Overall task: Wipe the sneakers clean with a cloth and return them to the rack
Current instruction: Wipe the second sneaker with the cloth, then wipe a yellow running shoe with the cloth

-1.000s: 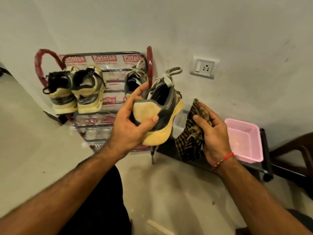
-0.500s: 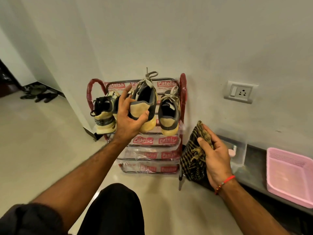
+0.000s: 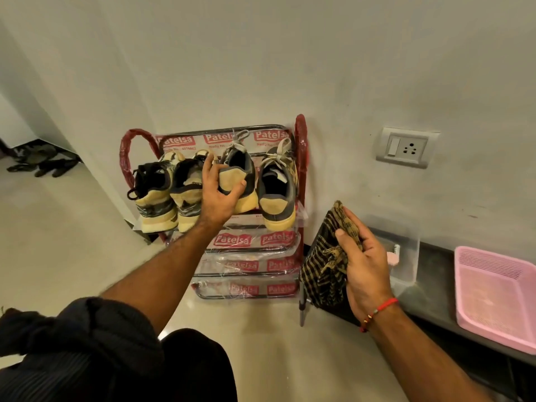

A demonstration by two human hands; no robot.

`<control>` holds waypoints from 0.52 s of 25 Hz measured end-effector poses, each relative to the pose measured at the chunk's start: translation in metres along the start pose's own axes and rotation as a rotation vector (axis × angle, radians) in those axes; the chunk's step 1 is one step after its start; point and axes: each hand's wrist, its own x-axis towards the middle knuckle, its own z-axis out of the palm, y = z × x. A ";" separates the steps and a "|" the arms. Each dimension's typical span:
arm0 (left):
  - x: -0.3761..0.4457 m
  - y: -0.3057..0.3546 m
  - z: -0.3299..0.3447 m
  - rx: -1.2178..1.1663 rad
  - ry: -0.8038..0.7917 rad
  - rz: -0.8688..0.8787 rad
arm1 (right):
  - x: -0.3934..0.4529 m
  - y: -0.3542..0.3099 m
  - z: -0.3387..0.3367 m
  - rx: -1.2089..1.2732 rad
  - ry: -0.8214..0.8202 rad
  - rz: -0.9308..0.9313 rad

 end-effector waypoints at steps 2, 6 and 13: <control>0.005 -0.017 -0.006 0.142 -0.238 0.017 | 0.003 0.007 0.005 0.003 0.000 0.015; -0.002 -0.036 -0.002 0.330 -0.448 0.079 | 0.005 0.017 0.014 0.043 -0.028 0.026; -0.029 -0.026 0.000 0.504 -0.281 0.087 | 0.009 0.017 0.013 0.183 -0.002 0.091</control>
